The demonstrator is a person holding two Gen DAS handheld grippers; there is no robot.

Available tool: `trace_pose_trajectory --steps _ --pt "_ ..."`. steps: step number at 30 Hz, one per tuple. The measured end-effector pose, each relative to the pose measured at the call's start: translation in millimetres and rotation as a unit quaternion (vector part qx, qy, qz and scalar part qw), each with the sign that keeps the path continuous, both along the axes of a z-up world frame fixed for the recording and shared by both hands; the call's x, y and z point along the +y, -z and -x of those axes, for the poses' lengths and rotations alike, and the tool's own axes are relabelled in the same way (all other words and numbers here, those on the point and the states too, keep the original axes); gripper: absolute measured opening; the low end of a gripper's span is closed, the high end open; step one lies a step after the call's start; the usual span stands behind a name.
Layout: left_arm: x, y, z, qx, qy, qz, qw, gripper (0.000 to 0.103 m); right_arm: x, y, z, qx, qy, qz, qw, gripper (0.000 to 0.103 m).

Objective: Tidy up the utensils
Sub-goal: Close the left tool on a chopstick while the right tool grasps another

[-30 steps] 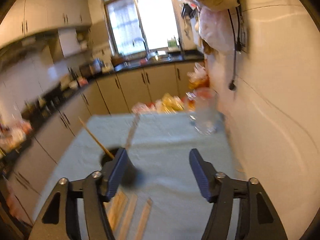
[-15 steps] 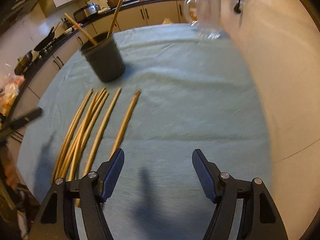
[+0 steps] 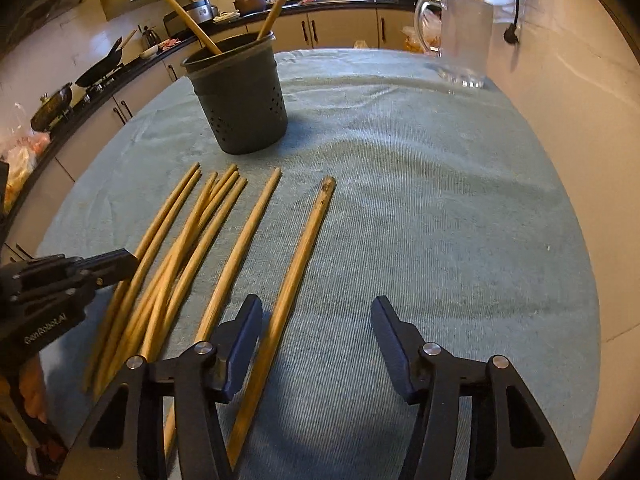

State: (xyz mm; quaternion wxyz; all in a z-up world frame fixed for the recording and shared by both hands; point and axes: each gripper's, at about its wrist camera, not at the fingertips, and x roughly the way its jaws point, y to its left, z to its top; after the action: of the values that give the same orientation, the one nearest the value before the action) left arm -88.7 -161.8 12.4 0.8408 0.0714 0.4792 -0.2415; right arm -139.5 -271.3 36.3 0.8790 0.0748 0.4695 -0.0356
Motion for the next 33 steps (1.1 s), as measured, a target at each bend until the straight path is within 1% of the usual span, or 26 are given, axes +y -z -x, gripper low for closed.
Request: trace_pose_trajectory --steps 2,4,5,6,7,11,12,15,19,20,21,23,25,31,33 --pt "1 0 -4 0.005 -0.01 0.0 0.9999 0.007 4 1 -3 0.001 0.0 0.022 1.0 0.057" --pt "3 0 -7 0.011 -0.02 -0.003 0.9997 0.007 6 1 -6 0.004 -0.001 0.043 0.999 0.044" --pt "4 1 -7 0.015 -0.022 -0.005 0.9996 0.007 4 0 -7 0.005 -0.003 0.04 0.999 0.031" --pt "6 0 -6 0.019 -0.022 -0.009 0.9995 0.007 0 0 -7 0.01 0.0 0.035 0.999 0.023" --pt "10 -1 -5 0.026 -0.023 -0.016 0.9993 0.007 -5 -1 -6 0.016 0.006 0.029 0.999 0.02" --pt "24 -2 -2 0.062 -0.028 -0.022 0.9974 0.007 -26 0 3 0.03 0.025 0.011 0.999 0.02" --pt "25 -3 -2 0.073 -0.025 -0.025 0.9967 0.007 -34 0 6 0.029 0.03 -0.003 0.999 0.02" --pt "24 -5 -4 0.082 -0.017 -0.04 0.9957 0.007 -46 0 7 0.035 0.034 -0.026 0.998 0.02" --pt "14 -5 -18 0.088 -0.015 -0.06 0.9942 0.01 -46 -2 0 0.056 0.033 -0.013 0.998 0.022" --pt "10 -5 -24 0.092 -0.013 -0.064 0.9936 0.012 -44 -2 -5 0.065 0.027 -0.002 0.997 0.027" --pt "9 -5 -28 0.095 -0.013 -0.065 0.9932 0.012 -42 -2 -9 0.072 0.025 0.007 0.997 0.034" --pt "6 -6 -40 0.102 -0.017 -0.065 0.9925 0.013 -41 -2 -18 0.088 0.022 0.026 0.996 0.039" --pt "2 -6 -50 0.106 -0.02 -0.066 0.9919 0.013 -41 -1 -29 0.1 0.021 0.032 0.994 0.04" --pt "-8 -6 -61 0.099 -0.016 -0.081 0.9916 0.014 -48 -1 -65 0.148 0.031 0.019 0.988 0.04" --pt "-12 -7 -63 0.1 -0.012 -0.079 0.9918 0.022 -51 -2 -77 0.161 0.034 0.013 0.986 0.04"
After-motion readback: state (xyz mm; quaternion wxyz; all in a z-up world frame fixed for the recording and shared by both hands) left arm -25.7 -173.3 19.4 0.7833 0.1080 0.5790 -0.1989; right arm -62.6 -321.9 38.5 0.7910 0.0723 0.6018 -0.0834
